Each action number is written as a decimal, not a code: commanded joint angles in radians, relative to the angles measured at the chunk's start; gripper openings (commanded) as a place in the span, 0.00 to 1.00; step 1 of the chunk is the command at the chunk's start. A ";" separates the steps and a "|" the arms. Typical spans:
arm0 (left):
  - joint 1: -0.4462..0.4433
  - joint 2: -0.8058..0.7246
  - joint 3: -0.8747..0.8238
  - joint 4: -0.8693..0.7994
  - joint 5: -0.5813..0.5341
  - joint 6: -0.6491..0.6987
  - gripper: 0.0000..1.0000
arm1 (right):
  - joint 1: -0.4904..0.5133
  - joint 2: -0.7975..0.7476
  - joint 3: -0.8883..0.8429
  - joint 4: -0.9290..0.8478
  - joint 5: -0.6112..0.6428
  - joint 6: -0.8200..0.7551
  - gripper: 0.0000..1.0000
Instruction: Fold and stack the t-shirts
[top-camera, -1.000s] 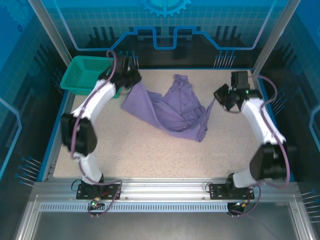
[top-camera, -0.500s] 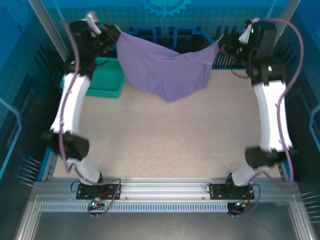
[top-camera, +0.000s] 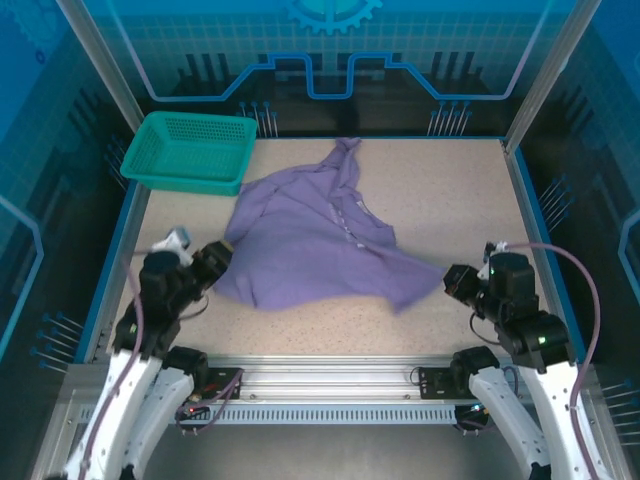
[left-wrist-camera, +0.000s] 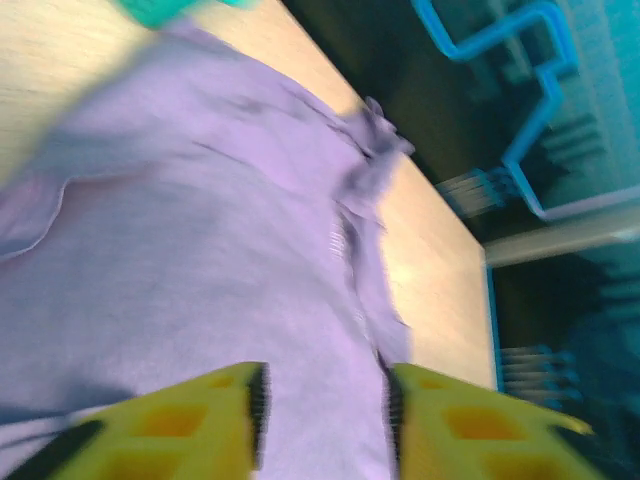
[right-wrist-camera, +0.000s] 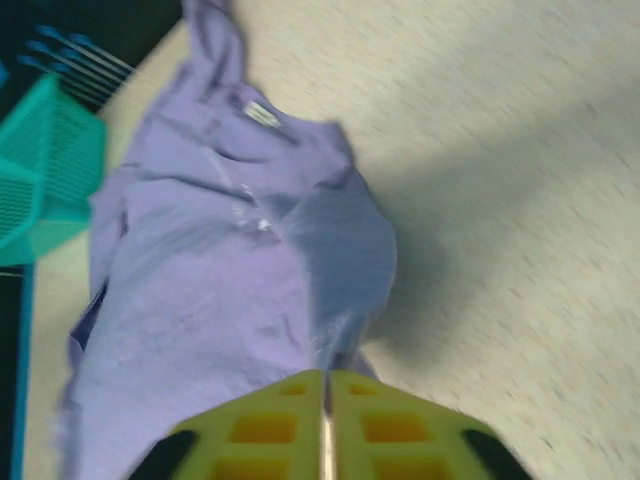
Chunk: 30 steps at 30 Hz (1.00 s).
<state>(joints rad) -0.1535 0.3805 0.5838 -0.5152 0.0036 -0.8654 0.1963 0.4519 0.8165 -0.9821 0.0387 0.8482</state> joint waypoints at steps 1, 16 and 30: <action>-0.004 -0.209 0.037 -0.223 -0.331 -0.011 0.50 | 0.008 -0.075 0.012 -0.113 0.135 0.074 0.25; -0.197 0.850 0.343 0.142 -0.073 0.231 0.56 | 0.273 0.898 0.461 0.196 0.116 -0.204 0.46; -0.172 1.392 0.449 0.306 -0.205 0.157 0.56 | 0.371 2.040 1.603 -0.088 -0.120 -0.407 0.36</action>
<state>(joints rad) -0.3485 1.7748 1.0370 -0.2535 -0.1371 -0.7010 0.5346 2.3909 2.2509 -0.9092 -0.0196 0.5076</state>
